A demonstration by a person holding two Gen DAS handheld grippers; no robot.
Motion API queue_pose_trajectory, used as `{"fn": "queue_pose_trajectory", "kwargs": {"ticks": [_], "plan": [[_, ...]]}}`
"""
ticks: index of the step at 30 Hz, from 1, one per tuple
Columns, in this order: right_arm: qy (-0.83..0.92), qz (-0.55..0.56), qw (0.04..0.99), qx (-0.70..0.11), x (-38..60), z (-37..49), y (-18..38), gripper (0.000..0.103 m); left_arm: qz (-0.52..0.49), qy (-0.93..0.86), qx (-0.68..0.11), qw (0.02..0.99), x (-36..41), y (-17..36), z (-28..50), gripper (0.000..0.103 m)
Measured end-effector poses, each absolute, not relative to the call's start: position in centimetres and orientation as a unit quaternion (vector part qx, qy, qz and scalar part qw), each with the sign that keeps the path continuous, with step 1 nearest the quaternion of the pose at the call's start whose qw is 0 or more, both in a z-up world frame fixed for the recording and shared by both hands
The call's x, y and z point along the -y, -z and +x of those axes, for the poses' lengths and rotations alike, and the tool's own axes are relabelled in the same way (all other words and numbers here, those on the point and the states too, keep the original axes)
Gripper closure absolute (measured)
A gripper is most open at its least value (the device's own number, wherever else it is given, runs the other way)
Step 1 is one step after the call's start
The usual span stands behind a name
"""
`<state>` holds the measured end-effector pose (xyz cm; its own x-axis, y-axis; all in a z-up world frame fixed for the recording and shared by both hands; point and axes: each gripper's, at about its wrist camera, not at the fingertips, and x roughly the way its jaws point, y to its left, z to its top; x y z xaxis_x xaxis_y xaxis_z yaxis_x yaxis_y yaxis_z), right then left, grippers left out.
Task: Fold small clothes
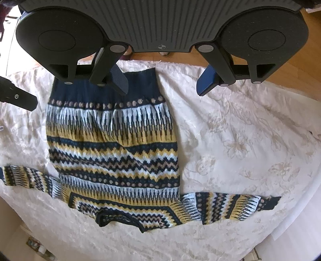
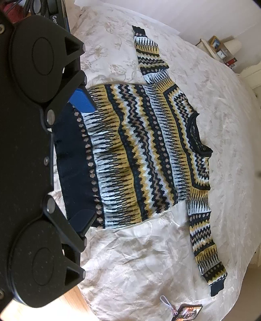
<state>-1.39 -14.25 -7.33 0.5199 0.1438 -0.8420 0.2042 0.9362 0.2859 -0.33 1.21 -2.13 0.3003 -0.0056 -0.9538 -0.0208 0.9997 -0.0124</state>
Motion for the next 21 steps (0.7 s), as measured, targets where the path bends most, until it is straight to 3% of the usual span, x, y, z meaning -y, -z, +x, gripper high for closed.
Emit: {"fn": "queue_pose_trajectory", "kwargs": {"ticks": [21], "plan": [[0.014,0.184,0.845,-0.503,14.2,-0.2,8.2,0.001,-0.015,-0.005,-0.611,0.792,-1.2,3.2,0.7,0.029]]}}
